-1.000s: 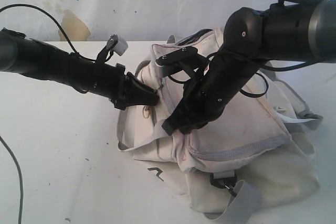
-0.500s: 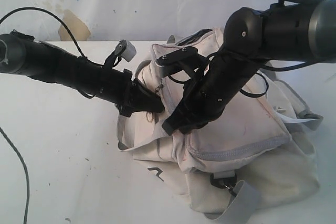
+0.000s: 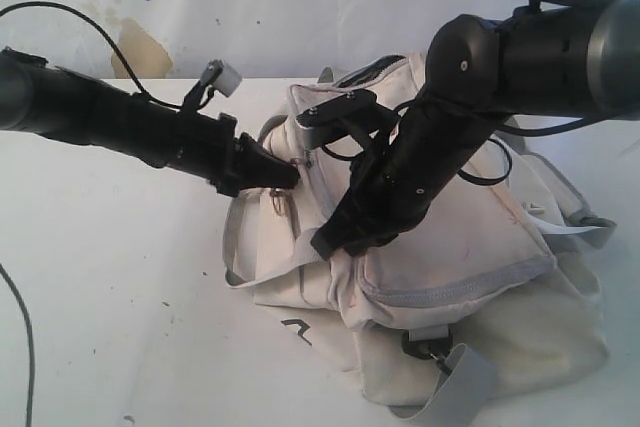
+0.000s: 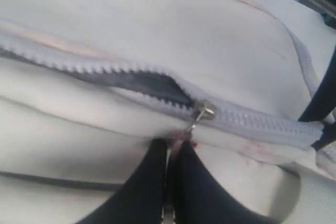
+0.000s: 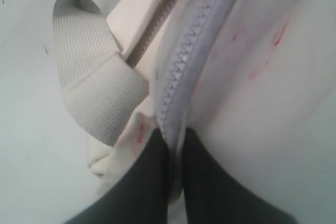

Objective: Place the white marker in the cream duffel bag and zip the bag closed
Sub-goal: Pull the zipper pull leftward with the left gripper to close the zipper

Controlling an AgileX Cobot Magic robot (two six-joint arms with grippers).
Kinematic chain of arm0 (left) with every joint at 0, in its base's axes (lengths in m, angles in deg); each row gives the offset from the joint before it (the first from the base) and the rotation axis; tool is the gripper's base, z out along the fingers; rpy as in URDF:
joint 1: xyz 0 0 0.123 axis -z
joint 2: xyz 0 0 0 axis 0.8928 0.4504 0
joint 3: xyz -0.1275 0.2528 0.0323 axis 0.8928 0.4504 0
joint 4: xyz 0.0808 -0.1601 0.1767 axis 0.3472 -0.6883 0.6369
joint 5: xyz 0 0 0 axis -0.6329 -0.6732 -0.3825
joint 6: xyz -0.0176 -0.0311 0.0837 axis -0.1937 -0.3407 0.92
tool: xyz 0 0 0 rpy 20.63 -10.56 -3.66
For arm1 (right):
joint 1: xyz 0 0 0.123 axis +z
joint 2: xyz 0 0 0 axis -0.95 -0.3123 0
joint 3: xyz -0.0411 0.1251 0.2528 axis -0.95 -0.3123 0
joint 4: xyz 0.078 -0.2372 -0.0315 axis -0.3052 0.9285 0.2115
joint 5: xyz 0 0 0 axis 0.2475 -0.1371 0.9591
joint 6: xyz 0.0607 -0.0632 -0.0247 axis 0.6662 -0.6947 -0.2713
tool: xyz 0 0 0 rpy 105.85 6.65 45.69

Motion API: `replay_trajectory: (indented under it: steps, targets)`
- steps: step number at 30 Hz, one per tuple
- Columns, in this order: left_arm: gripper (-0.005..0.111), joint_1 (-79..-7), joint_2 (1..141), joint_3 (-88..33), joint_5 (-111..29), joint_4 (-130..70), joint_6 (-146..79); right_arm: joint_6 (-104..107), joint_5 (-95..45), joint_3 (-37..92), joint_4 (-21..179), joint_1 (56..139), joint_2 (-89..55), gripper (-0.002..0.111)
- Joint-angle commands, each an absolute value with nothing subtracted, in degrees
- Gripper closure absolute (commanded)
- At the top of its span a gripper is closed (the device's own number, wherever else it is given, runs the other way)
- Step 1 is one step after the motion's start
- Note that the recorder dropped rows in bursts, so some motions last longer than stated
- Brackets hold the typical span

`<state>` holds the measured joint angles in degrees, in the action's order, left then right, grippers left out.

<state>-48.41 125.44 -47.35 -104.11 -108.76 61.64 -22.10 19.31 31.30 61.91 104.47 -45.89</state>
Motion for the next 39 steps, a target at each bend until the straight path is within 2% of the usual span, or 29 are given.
replay_trajectory:
  steps: [1,18,29,34,39]
  targets:
    - [0.107,-52.15,125.21,-49.53,-105.32,-109.70,58.31,-22.41,19.80,31.11,64.65,104.44,-46.10,0.108]
    - [0.107,-63.33,124.69,-50.42,-105.21,-112.28,58.31,-31.91,19.94,31.11,68.20,104.34,-46.10,0.108]
    - [0.107,-67.10,120.07,-50.42,-106.90,-109.89,56.76,-11.50,19.70,31.11,89.30,104.12,-46.10,0.108]
    - [0.107,-67.10,117.00,-50.42,-104.96,-100.02,52.42,-0.45,19.41,31.11,96.87,99.96,-46.10,0.108]
    - [0.107,-67.10,112.87,-49.16,-99.43,-89.68,42.62,-0.32,18.58,31.11,96.62,95.01,-46.10,0.108]
